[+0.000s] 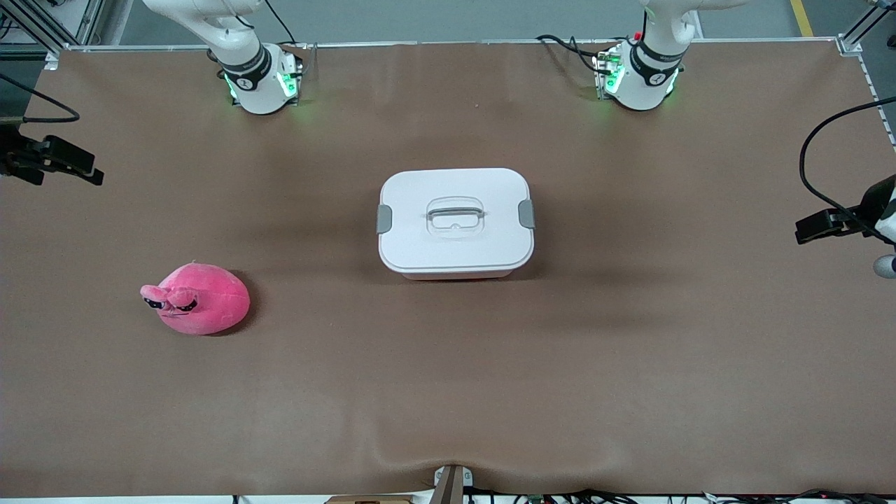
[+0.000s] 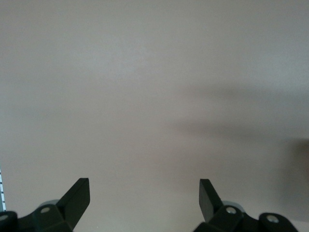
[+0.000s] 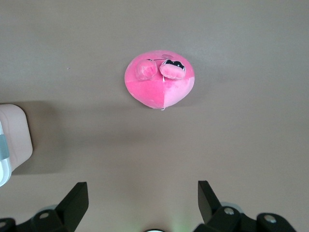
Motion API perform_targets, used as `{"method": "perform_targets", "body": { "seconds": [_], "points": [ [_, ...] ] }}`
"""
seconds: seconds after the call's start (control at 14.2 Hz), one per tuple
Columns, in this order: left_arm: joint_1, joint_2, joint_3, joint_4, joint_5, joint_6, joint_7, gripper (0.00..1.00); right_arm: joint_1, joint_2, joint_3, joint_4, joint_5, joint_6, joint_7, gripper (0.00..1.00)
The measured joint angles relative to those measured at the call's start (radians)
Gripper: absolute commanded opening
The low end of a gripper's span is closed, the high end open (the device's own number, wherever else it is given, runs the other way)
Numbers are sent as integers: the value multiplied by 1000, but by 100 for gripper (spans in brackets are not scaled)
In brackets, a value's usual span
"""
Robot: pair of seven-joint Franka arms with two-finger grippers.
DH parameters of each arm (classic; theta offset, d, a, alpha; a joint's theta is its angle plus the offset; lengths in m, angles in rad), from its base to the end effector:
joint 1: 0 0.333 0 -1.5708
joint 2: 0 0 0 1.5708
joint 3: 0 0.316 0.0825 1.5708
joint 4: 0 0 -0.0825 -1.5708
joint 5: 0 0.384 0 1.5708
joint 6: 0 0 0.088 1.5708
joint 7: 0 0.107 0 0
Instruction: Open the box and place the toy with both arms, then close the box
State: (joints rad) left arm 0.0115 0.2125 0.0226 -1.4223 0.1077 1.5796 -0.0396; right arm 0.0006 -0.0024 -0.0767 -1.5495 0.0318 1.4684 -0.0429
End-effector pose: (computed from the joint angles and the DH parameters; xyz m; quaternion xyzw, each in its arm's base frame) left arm 0.6171 0.0310 0.5713 -0.9974 -0.0346 0.0274 0.0563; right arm 0.5417 -0.0377 0.6272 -0.9990 0.0156 0.0383 0.0183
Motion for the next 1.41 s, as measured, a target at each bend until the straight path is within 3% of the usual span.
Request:
{"method": "perform_targets", "body": {
  "seconds": [0.14,0.35,0.78,1.41],
  "points": [
    [-1,0,-2,2,-13,12,-38,100,0,0,1,0,0,0,0,100],
    [12,6,3,2,-124,58,-93,100,0,0,3,0,0,1,0,100],
    [97,35,8,1,-174,68,-99,100,0,0,1,0,0,1,0,100],
    [19,37,-66,2,-181,68,-506,100,-1,0,1,5,0,2,0,100]
  ]
}}
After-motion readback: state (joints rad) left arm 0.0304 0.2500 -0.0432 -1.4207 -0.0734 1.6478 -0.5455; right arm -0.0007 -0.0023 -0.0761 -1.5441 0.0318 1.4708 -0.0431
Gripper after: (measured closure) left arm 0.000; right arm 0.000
